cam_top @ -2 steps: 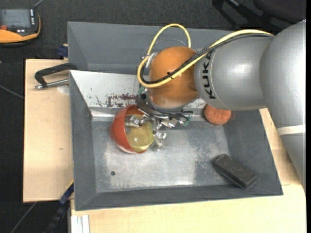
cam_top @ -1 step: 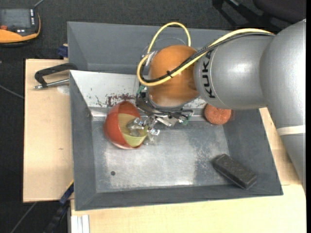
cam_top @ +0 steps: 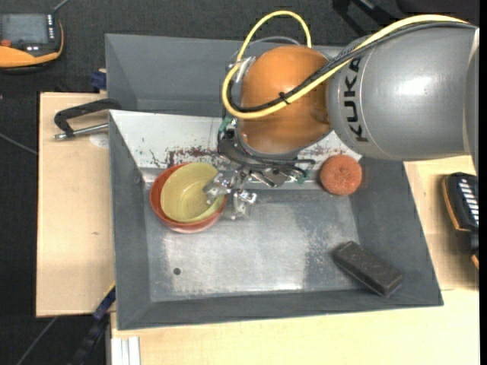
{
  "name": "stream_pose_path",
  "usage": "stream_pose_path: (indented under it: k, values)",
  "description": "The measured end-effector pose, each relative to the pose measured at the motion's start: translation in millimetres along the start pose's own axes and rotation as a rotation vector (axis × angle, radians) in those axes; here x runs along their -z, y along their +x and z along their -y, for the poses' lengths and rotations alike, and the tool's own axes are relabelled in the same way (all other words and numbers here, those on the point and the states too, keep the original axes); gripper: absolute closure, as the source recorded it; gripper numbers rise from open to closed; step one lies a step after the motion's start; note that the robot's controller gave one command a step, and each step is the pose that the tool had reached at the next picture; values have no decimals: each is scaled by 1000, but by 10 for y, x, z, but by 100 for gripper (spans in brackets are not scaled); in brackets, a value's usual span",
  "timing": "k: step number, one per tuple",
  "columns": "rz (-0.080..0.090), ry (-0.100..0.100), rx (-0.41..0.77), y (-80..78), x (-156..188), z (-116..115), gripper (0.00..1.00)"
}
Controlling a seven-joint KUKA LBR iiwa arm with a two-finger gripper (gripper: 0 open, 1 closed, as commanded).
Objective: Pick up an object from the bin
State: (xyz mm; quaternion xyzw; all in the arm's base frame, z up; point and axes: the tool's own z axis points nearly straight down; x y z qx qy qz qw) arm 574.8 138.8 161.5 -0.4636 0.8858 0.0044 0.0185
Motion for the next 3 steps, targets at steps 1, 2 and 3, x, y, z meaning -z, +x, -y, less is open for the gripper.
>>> stream_pose_path:
  k: [1, 2, 3]
  values:
    - [6, 8, 457, 233, 606, 476, 100]
    - [4, 5, 751, 583, -248, 724, 100]
    - [10, 15, 1077, 300, 621, 386, 100]
